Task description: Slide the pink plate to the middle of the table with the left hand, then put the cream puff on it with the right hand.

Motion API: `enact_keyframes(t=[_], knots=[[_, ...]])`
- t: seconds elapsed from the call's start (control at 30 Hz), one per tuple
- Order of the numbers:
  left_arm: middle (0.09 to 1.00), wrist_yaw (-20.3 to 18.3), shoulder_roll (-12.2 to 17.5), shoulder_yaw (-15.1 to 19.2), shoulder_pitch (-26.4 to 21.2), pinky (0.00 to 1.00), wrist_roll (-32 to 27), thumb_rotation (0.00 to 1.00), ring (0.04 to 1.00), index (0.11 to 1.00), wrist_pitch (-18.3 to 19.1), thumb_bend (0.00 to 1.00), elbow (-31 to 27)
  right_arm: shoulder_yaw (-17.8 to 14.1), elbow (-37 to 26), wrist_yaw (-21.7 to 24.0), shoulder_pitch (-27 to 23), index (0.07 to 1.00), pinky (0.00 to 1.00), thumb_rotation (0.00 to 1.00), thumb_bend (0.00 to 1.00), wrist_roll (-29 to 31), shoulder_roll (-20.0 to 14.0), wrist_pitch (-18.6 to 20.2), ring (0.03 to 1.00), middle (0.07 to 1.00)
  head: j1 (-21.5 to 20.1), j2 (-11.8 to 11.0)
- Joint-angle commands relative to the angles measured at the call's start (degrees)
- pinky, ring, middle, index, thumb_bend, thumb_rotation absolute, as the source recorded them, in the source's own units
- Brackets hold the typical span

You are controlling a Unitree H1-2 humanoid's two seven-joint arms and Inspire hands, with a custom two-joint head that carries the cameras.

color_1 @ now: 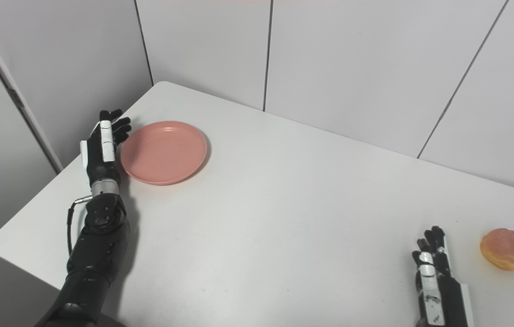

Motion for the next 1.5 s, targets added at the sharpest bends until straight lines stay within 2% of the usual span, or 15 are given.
enact_keyframes(t=[0.0, 0.1, 0.23, 0.4, 0.43, 0.47, 0.7, 0.87, 1.03, 1.17, 1.3, 1.47], knots=[[0.703, -0.6, 0.5, -0.5, -0.8, 0.77, 0.4, 1.0, 0.716, 0.702, -1.4, 0.77, -0.5, -0.3, -1.7, 0.1, -1.1, 1.0, 1.0, 0.8, 0.47, 0.4, -0.2, -1.2, 1.0, 1.0, -0.1, 0.2], [0.715, -0.5, 0.2, -0.9, -0.5, 0.78, 0.6, 1.0, 0.737, 0.729, -0.3, 0.78, -1.3, -0.3, -1.9, 0.2, -1.0, 1.0, 1.0, 0.8, 0.46, 0.6, -0.2, -1.2, 1.0, 1.0, -0.1, 0.2], [0.734, 0.8, -0.7, -1.5, -0.1, 0.79, 1.4, 1.0, 0.757, 0.75, 3.5, 0.78, -3.9, -0.3, -2.0, 0.2, -1.0, 1.0, 1.0, 0.8, 0.48, 0.5, -0.3, -1.0, 1.0, 1.0, -0.1, 0.2], [0.745, 0.8, -1.6, -2.1, -0.2, 0.79, 1.1, 1.0, 0.755, 0.741, 3.9, 0.73, -4.7, -0.4, -1.7, 0.3, -1.2, 1.0, 1.0, 0.8, 0.47, 0.5, -0.4, -1.3, 1.0, 1.0, -0.1, 0.2], [0.745, -0.1, -1.6, -2.2, -0.2, 0.79, 0.3, 1.0, 0.755, 0.741, 4.2, 0.73, -4.7, -0.3, -1.7, 0.3, -1.2, 1.0, 1.0, 0.8, 0.47, 0.4, -0.4, -1.4, 1.0, 1.0, -0.1, 0.5], [0.738, -0.7, -1.6, -2.3, -0.3, 0.8, -0.3, 1.0, 0.761, 0.737, 4.4, 0.77, -4.6, -0.3, -1.7, 0.2, -1.2, 1.0, 1.0, 0.8, 0.47, 0.4, -0.4, -1.4, 1.0, 1.0, -0.1, 0.5], [0.734, -4.9, -1.7, -3.4, 0.1, 0.78, -3.5, 1.0, 0.755, 0.722, 5.8, 0.79, -5.8, -0.5, -1.7, -0.1, -1.2, 1.0, 1.0, 0.79, 0.48, 0.5, -0.1, -1.3, 1.0, 1.0, -0.2, 0.5], [0.74, -6.3, -2.5, -4.2, 0.7, 0.79, -4.1, 1.0, 0.752, 0.745, 8.3, 0.77, -8.5, -0.5, -1.3, 0.0, -1.4, 1.0, 1.0, 0.79, 0.49, 0.6, -0.1, -1.7, 1.0, 1.0, -0.4, 0.5], [0.75, -7.5, -2.8, -4.9, 0.6, 0.78, -3.8, 1.0, 0.766, 0.757, 7.4, 0.73, -8.3, -0.5, -1.3, 0.1, -1.4, 1.0, 1.0, 0.79, 0.5, 0.8, 0.0, -1.6, 1.0, 1.0, -0.4, 0.5], [0.784, -8.3, -3.0, -5.8, 1.1, 0.81, -3.3, 1.0, 0.799, 0.777, 7.6, 0.77, -9.2, -0.5, -1.3, 0.1, -1.3, 1.0, 1.0, 0.79, 0.49, 0.6, -0.1, -1.8, 1.0, 1.0, -0.4, 0.5], [0.768, -9.2, -3.6, -6.8, 1.5, 0.8, -3.7, 1.0, 0.787, 0.763, 7.9, 0.81, -10.5, -0.6, -1.2, 0.0, -1.5, 1.0, 1.0, 0.79, 0.5, 0.6, 0.0, -1.5, 1.0, 1.0, -0.6, 0.7], [0.774, -10.3, -4.6, -8.2, 1.7, 0.81, -4.0, 1.0, 0.795, 0.765, 10.3, 0.79, -12.5, -0.6, -1.3, -0.1, -1.5, 1.0, 1.0, 0.78, 0.5, 0.6, 0.1, -1.5, 1.0, 0.998, -0.6, 0.8]])
